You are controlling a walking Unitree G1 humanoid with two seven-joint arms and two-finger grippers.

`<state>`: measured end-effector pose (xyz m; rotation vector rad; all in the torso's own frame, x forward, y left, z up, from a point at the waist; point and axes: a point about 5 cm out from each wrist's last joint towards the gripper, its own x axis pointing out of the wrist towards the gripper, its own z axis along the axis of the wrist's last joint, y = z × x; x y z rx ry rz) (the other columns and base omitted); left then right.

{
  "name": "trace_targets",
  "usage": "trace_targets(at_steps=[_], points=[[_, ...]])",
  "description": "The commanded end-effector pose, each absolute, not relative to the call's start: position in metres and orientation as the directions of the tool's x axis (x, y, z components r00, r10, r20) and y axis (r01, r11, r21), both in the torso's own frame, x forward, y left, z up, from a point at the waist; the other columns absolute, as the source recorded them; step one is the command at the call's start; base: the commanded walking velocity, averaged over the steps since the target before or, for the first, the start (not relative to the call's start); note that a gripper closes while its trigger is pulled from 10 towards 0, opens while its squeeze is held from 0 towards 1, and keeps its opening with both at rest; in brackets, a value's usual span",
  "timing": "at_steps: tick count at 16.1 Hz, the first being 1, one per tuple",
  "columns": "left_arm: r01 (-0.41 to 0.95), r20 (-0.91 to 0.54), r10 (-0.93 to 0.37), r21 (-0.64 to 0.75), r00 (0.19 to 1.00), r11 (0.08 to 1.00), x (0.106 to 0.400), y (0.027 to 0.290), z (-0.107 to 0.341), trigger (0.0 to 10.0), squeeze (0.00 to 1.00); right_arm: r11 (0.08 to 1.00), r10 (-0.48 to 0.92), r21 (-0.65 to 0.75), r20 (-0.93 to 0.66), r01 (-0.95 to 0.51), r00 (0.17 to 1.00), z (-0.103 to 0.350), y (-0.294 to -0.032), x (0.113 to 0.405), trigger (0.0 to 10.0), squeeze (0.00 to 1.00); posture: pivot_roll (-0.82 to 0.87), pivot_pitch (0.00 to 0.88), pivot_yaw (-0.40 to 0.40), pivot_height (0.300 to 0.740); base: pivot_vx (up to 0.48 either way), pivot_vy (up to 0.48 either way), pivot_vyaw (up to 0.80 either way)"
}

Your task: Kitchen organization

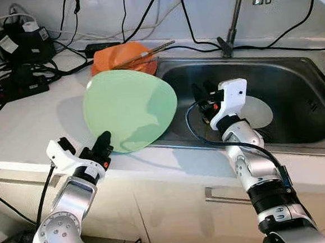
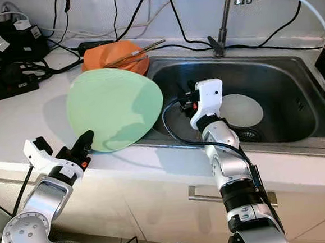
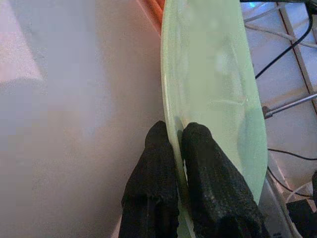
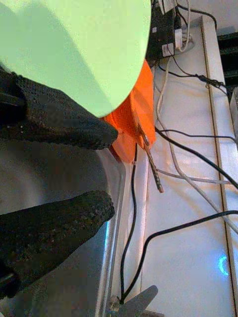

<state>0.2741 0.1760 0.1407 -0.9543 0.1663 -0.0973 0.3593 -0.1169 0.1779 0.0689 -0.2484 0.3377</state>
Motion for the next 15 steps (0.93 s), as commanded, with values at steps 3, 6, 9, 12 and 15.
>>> trace_targets(at_steps=[3, 6, 9, 12, 15], points=[[0.008, -0.181, -0.265, -0.813, 0.947, 0.582, 0.267, 0.145, 0.122, 0.0, 0.00, 0.943, 0.319, 0.015, 0.245, -0.333, 0.916, 0.176, -0.117, 0.360, 10.0, 0.00, 0.12, 0.047, 0.028, 0.740, 0.000, 0.000, 0.00], [0.043, -0.160, -0.283, -0.801, 0.946, 0.597, 0.269, 0.140, 0.127, 0.0, 0.00, 0.945, 0.314, 0.016, 0.243, -0.328, 0.918, 0.175, -0.118, 0.360, 10.0, 0.00, 0.12, 0.045, 0.028, 0.740, 0.000, 0.000, 0.00], [0.147, -0.005, -0.236, -0.771, 0.972, 0.619, 0.278, 0.136, 0.156, 0.0, 0.00, 0.948, 0.302, 0.025, 0.244, -0.317, 0.922, 0.175, -0.120, 0.361, 10.0, 0.00, 0.12, 0.041, 0.026, 0.740, 0.000, 0.000, 0.00], [0.215, 0.124, -0.184, -0.737, 0.975, 0.640, 0.285, 0.138, 0.183, 0.0, 0.00, 0.953, 0.283, 0.033, 0.250, -0.300, 0.926, 0.177, -0.123, 0.362, 10.0, 0.00, 0.12, 0.038, 0.023, 0.740, 0.000, 0.000, 0.00], [0.243, 0.177, -0.167, -0.714, 0.970, 0.656, 0.287, 0.140, 0.194, 9.2, 0.00, 0.957, 0.267, 0.039, 0.256, -0.286, 0.929, 0.178, -0.125, 0.363, 10.0, 0.00, 0.11, 0.032, 0.027, 0.740, 0.000, 0.000, 0.00]])
